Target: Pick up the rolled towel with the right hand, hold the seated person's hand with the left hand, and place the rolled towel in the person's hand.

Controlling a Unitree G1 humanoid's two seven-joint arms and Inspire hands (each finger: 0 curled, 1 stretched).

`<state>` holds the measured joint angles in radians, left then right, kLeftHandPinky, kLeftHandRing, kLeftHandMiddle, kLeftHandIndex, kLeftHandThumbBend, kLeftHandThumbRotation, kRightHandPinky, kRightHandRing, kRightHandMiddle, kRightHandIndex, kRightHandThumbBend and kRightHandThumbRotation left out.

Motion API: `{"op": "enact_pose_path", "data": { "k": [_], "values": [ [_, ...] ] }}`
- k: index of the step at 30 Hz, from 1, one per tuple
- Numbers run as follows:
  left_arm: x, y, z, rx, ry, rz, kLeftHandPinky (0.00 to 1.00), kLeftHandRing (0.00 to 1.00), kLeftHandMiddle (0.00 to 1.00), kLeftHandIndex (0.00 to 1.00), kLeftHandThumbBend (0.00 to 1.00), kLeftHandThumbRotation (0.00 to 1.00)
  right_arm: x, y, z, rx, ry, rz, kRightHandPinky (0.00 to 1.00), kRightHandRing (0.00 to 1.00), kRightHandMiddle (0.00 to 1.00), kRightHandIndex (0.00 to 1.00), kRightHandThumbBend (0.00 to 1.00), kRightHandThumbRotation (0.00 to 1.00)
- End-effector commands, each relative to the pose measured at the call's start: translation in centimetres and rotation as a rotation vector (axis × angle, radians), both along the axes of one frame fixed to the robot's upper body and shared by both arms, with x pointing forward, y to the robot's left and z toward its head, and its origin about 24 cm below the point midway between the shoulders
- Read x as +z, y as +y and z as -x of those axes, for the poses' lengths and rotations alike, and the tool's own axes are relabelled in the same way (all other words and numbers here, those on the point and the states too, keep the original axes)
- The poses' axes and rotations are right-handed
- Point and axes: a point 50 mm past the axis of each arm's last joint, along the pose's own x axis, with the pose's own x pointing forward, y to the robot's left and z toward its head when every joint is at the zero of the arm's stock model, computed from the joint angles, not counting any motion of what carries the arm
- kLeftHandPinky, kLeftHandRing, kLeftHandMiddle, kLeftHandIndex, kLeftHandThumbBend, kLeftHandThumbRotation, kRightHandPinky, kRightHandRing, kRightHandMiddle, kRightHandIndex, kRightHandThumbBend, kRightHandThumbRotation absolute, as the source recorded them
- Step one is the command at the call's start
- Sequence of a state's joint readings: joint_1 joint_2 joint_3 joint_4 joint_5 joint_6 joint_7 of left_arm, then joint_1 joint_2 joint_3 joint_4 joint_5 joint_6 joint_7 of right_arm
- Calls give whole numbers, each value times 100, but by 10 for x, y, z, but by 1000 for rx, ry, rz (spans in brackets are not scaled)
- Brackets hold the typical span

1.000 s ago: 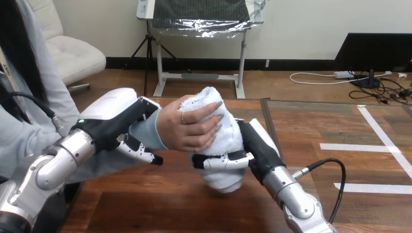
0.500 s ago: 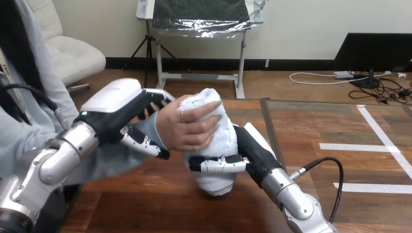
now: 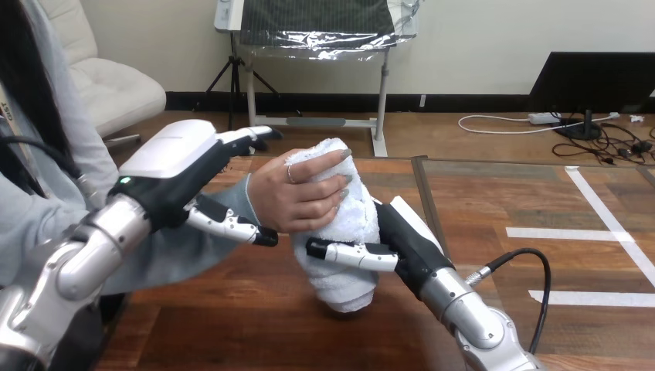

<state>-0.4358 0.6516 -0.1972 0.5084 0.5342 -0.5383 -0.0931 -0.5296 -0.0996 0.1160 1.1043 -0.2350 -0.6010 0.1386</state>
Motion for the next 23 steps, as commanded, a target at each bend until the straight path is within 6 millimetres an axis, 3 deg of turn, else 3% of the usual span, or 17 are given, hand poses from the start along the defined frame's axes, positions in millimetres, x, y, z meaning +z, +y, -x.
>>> {"op": "enact_pose_path", "data": {
  "k": [1, 23],
  "values": [
    [14, 8, 2, 28, -70, -2, 91, 94, 93, 96, 100, 49, 26, 0, -17, 30, -93, 22, 80, 85, 85, 92, 100, 63],
    [1, 15, 18, 55, -67, 21, 96, 99, 100, 100, 100, 49, 22, -14, -14, 25, -84, 43, 79, 85, 86, 93, 100, 69]
  ]
}}
